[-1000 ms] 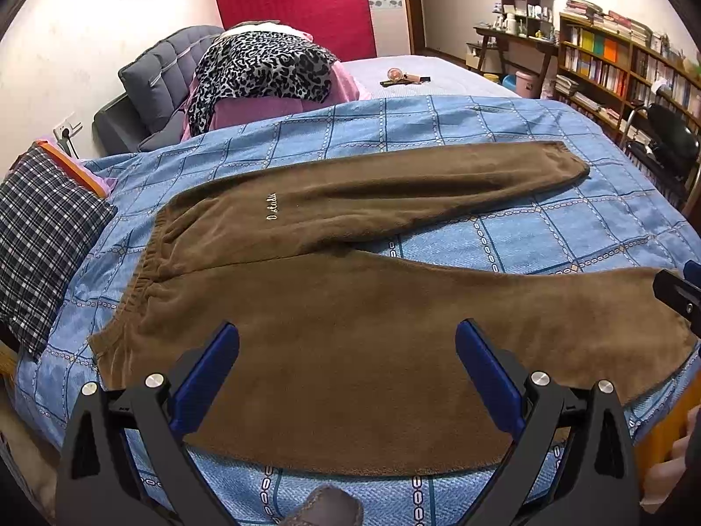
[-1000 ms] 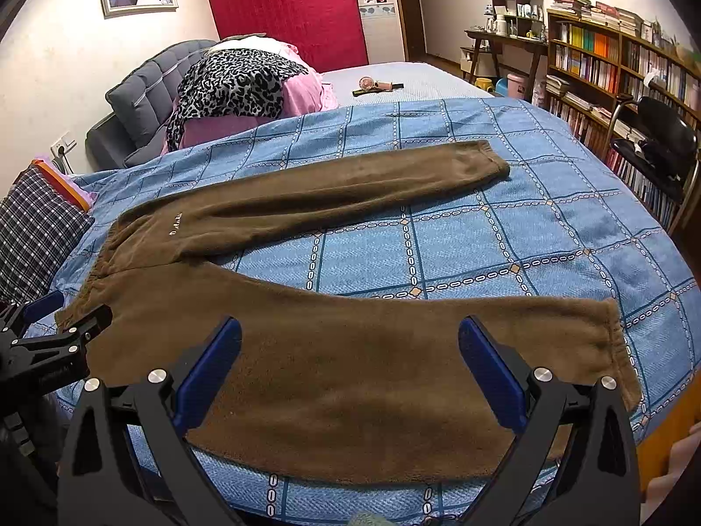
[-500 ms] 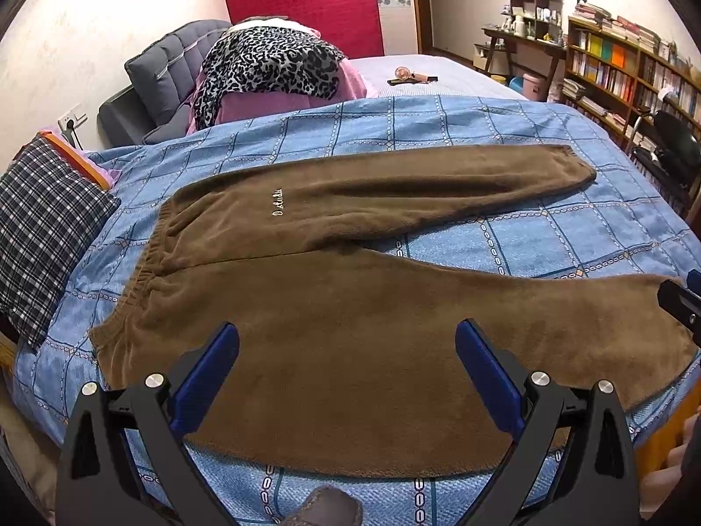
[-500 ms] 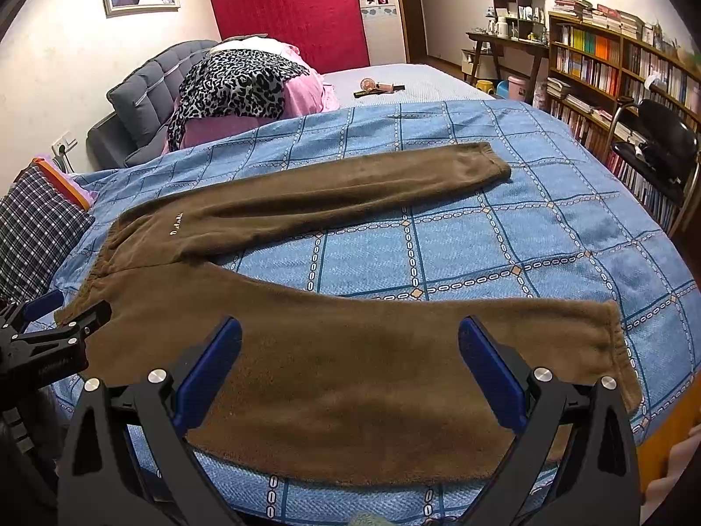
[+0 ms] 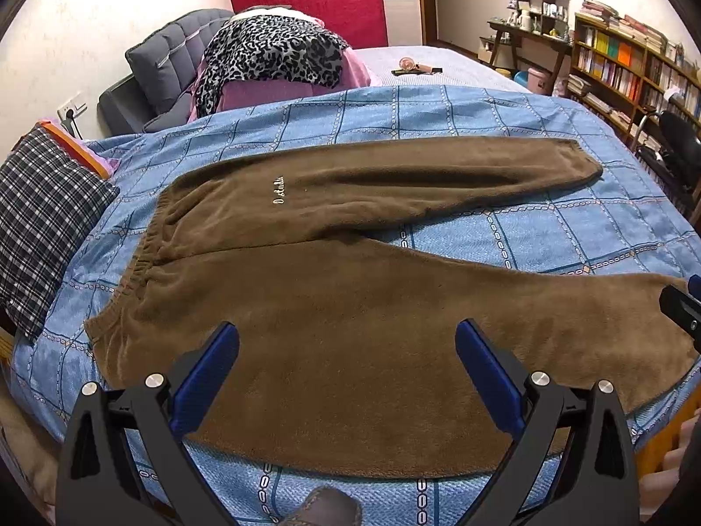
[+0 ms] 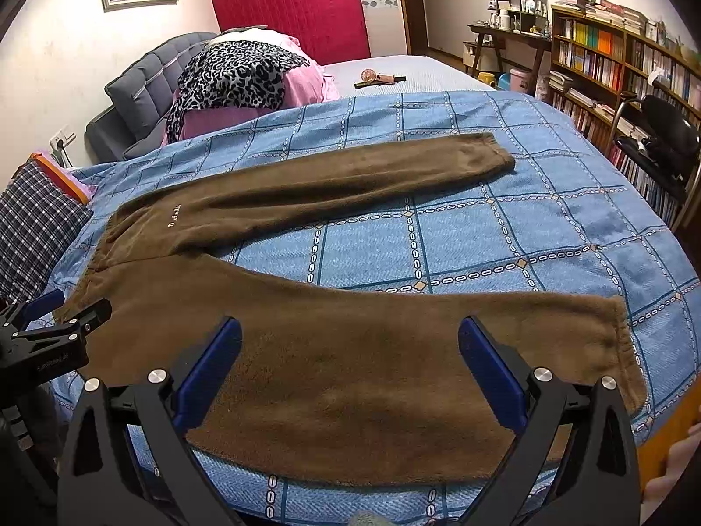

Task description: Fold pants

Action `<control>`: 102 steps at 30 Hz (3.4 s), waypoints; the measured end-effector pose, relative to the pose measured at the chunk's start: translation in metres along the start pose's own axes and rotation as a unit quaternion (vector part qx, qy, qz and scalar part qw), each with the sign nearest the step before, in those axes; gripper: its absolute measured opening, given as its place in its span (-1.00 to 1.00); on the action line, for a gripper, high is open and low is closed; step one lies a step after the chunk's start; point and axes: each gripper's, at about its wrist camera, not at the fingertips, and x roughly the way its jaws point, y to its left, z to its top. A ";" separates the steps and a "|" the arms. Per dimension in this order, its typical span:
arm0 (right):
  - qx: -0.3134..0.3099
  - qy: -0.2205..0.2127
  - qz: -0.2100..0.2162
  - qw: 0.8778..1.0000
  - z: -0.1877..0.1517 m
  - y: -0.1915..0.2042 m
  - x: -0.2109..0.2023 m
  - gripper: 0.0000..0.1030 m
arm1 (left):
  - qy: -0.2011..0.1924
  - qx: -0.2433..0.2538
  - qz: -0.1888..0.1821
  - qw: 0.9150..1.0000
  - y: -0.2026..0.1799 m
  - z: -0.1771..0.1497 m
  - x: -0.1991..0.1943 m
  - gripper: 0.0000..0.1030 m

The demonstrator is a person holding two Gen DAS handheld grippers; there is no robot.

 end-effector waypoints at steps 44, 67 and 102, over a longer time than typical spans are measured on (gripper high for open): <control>-0.006 -0.010 -0.053 0.999 0.058 -0.006 0.105 0.95 | 0.034 -0.113 0.155 0.981 0.187 0.090 0.162 0.91; -0.004 0.067 -0.031 0.997 0.078 0.014 0.189 0.95 | 0.053 -0.236 0.099 0.965 0.349 0.145 0.315 0.91; 0.000 0.000 -0.125 0.992 0.214 -0.137 0.267 0.94 | -0.018 -0.199 0.034 0.979 0.326 0.162 0.256 -0.27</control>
